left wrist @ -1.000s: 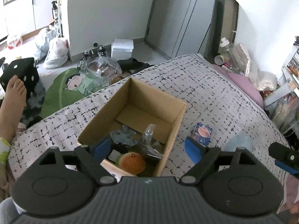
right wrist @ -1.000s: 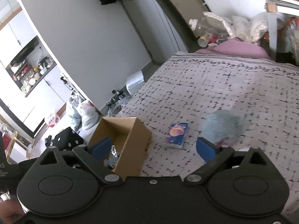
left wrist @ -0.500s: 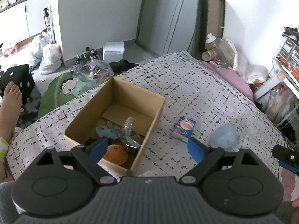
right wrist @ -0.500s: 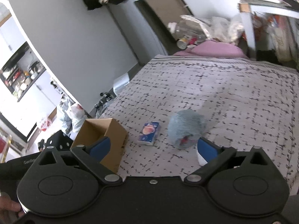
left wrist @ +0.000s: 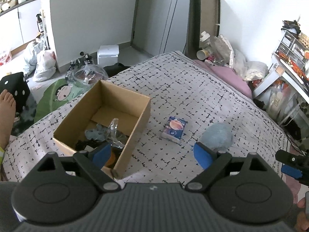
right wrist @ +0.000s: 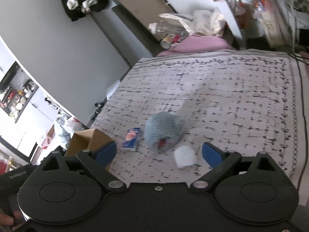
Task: Organize soft objects
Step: 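Grasp the blue tissue pack with the left tool while the right tool grasps the white wrapped item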
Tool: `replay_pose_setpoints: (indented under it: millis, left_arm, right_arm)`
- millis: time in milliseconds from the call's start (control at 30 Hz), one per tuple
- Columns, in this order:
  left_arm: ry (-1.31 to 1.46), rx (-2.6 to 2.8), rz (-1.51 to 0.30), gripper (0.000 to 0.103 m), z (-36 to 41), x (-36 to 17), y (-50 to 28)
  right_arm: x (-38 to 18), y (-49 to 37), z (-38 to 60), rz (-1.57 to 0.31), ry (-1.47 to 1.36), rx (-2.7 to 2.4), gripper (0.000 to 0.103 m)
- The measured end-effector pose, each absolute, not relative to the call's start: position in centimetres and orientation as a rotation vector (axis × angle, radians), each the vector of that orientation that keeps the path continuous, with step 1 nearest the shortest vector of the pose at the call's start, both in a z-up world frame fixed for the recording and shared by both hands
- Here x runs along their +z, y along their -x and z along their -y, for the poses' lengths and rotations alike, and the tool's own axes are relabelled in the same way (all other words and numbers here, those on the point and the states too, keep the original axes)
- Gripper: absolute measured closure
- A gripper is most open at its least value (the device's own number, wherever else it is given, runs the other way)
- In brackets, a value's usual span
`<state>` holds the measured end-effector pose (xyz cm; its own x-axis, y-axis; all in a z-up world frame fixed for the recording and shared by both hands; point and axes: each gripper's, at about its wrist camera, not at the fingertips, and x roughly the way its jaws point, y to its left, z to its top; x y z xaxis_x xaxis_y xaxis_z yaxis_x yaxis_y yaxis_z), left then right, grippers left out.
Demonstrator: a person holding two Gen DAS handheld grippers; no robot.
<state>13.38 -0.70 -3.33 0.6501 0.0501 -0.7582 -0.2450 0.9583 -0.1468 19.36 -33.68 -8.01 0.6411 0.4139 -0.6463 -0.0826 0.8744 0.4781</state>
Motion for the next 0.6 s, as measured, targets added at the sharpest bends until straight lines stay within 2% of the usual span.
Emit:
replay_pose_setpoints:
  millis: [100, 600]
  left_arm:
    - [0.236, 0.159, -0.843, 0.012, 1.5, -3.5, -13.7]
    - [0.235, 0.117, -0.872, 0.013, 4.7, -7.6, -17.0]
  right_arm:
    - [-9.1, -19.7, 34.7, -0.865, -0.482, 0.294, 0.019]
    - [-12.2, -22.8, 33.6, -0.922, -0.473, 0.294, 0.019]
